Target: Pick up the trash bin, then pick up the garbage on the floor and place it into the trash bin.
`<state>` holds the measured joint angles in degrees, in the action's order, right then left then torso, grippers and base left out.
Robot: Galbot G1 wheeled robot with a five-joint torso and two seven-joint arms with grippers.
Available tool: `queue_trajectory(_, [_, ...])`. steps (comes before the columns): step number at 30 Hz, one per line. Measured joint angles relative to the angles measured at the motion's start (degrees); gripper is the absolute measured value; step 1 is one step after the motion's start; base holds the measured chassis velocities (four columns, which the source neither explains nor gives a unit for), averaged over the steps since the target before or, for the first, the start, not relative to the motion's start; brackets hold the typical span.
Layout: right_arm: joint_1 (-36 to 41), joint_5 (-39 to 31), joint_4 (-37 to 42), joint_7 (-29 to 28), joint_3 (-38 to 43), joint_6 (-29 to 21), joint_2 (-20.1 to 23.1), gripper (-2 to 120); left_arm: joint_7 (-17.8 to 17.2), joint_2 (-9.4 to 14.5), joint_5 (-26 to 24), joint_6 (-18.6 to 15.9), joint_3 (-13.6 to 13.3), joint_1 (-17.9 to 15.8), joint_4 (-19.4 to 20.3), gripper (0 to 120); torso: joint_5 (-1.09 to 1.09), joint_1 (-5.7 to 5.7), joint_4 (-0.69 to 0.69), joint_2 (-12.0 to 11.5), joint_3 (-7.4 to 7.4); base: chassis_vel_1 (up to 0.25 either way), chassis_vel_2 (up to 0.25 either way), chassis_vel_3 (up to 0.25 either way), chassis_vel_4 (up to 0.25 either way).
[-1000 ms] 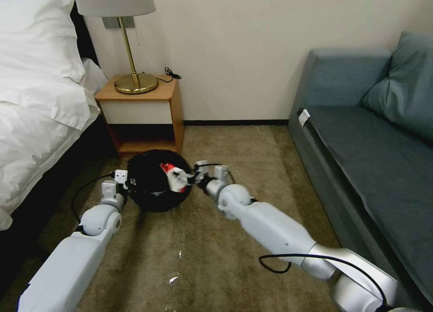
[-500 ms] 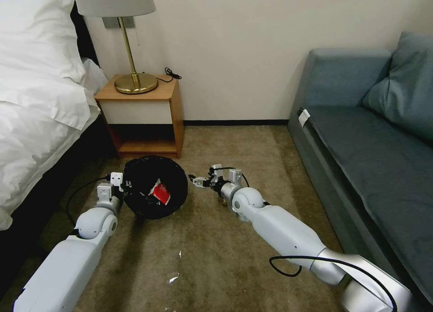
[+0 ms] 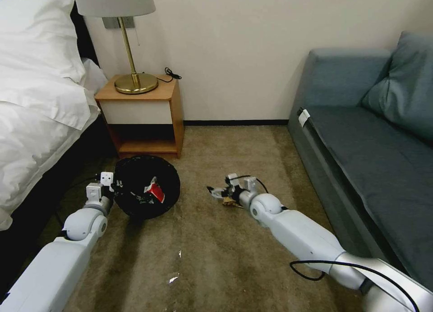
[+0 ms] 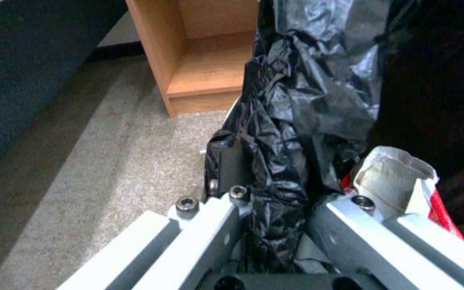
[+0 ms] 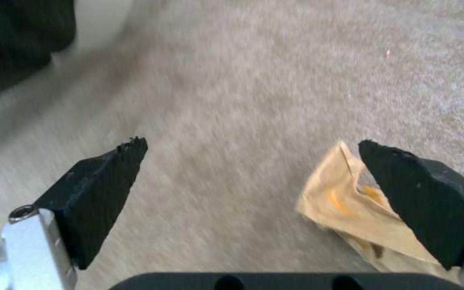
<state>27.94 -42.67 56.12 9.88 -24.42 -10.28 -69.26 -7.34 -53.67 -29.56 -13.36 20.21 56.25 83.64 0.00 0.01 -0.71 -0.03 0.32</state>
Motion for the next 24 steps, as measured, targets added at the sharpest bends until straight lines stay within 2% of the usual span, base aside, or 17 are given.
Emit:
queue_trajectory(7, [-0.6,6.0,-5.2,2.9,0.2,1.2,-2.0,100,0.7,0.0,0.3,0.5,0.0,0.0,-0.7,0,0.0,0.0,0.02,0.0,0.0,0.0,0.0,0.0,0.0])
queue_trajectory(9, [-1.0,11.2,-9.5,5.1,0.6,4.0,-3.5,100,1.1,0.1,0.3,0.6,-0.1,0.0,-0.9,0,0.0,0.0,0.02,0.0,0.0,0.0,0.0,0.0,0.0])
queue_trajectory(13, [-1.2,14.8,-12.4,6.2,0.9,5.9,-4.5,100,1.3,0.3,0.3,0.7,-0.2,0.0,-1.0,0,0.0,0.0,0.02,0.0,0.0,0.0,0.0,0.0,0.0])
queue_trajectory(15, [-1.5,19.3,-16.8,7.0,1.6,8.4,-6.0,100,1.4,0.6,0.2,0.8,-0.5,-0.2,-1.1,0,0.0,0.0,0.02,0.0,0.0,0.0,0.0,0.0,0.0])
queue_trajectory(24, [-2.6,23.2,-24.6,8.3,4.8,12.3,-8.1,100,2.1,0.3,0.1,1.5,-3.0,-2.2,-2.6,0,0.0,0.0,0.0,0.0,0.0,0.0,0.0,0.0,0.0])
